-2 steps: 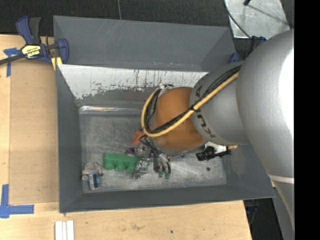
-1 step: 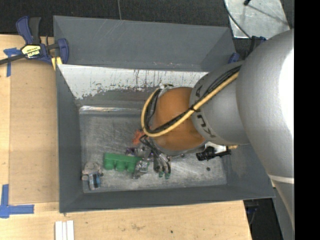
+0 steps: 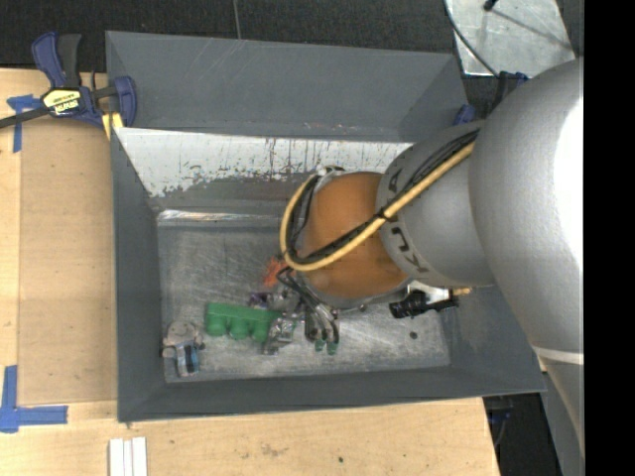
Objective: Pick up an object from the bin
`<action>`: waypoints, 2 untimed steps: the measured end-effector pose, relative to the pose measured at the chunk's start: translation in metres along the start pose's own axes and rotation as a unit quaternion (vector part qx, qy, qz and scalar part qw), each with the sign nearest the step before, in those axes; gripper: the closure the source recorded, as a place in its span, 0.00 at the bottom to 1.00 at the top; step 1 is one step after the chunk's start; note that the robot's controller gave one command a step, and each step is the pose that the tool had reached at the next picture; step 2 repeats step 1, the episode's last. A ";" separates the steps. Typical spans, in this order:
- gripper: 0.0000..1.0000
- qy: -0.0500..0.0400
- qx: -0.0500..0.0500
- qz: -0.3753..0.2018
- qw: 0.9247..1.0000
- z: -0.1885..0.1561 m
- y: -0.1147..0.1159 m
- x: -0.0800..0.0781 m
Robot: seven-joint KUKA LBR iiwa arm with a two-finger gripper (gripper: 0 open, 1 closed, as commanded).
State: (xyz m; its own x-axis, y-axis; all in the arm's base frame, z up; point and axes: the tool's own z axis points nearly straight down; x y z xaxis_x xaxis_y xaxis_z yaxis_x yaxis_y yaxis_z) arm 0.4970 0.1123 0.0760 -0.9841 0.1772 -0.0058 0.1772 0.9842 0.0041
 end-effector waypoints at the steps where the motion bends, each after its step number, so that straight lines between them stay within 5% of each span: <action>1: 1.00 0.001 0.001 0.000 1.000 -0.004 0.000 0.000; 2: 1.00 0.001 0.001 0.000 1.000 -0.004 0.000 0.000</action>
Offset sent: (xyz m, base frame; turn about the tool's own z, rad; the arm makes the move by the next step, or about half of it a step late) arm 0.0000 -0.0001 0.0673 0.0000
